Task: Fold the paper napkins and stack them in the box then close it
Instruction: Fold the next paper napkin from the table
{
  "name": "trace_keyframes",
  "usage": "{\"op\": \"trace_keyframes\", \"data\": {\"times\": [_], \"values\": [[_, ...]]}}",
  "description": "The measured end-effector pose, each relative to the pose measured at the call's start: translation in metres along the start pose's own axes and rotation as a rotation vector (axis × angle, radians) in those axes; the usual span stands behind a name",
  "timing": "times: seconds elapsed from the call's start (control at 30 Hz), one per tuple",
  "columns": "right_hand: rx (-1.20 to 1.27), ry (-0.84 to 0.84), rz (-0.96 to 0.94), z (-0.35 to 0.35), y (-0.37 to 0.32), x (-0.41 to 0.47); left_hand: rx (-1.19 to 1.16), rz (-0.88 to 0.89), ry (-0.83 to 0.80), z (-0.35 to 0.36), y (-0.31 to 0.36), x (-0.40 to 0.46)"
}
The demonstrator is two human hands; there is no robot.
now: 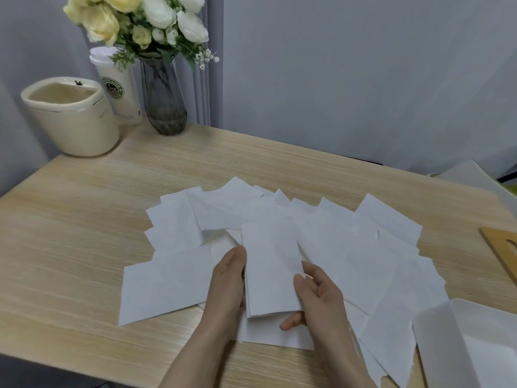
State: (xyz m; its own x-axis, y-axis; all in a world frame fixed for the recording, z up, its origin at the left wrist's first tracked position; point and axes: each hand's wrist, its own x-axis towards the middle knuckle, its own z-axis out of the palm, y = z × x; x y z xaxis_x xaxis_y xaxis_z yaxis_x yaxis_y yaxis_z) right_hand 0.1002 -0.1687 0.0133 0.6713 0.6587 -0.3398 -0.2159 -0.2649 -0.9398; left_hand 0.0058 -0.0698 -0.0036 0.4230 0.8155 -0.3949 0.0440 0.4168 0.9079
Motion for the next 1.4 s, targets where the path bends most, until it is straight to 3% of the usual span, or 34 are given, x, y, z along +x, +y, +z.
{"op": "trace_keyframes", "data": {"times": [0.23, 0.53, 0.8, 0.93, 1.1, 1.23, 1.4], "values": [[-0.012, -0.015, -0.024, 0.0, 0.0, -0.003, -0.018, 0.016, -0.011, 0.001, 0.001, -0.002], [-0.277, 0.115, -0.192, -0.004, 0.006, -0.003, -0.116, 0.03, 0.016, -0.002, 0.003, -0.002], [-0.174, -0.055, -0.193, 0.002, 0.007, -0.008, -0.082, 0.041, -0.003, 0.0, -0.004, -0.002], [-0.186, 0.049, -0.219, 0.001, 0.01, -0.003, -0.086, 0.05, -0.016, -0.001, -0.006, -0.002], [-0.626, 0.295, -0.421, -0.02, 0.006, 0.022, -0.118, 0.051, 0.019, -0.008, -0.005, -0.001], [-1.064, 0.28, -0.323, -0.035, 0.002, 0.046, -0.141, 0.045, 0.022, -0.01, -0.005, 0.0], [-1.064, 0.291, -0.352, -0.037, 0.002, 0.049, -0.142, 0.034, 0.012, -0.01, -0.006, 0.001]]}}
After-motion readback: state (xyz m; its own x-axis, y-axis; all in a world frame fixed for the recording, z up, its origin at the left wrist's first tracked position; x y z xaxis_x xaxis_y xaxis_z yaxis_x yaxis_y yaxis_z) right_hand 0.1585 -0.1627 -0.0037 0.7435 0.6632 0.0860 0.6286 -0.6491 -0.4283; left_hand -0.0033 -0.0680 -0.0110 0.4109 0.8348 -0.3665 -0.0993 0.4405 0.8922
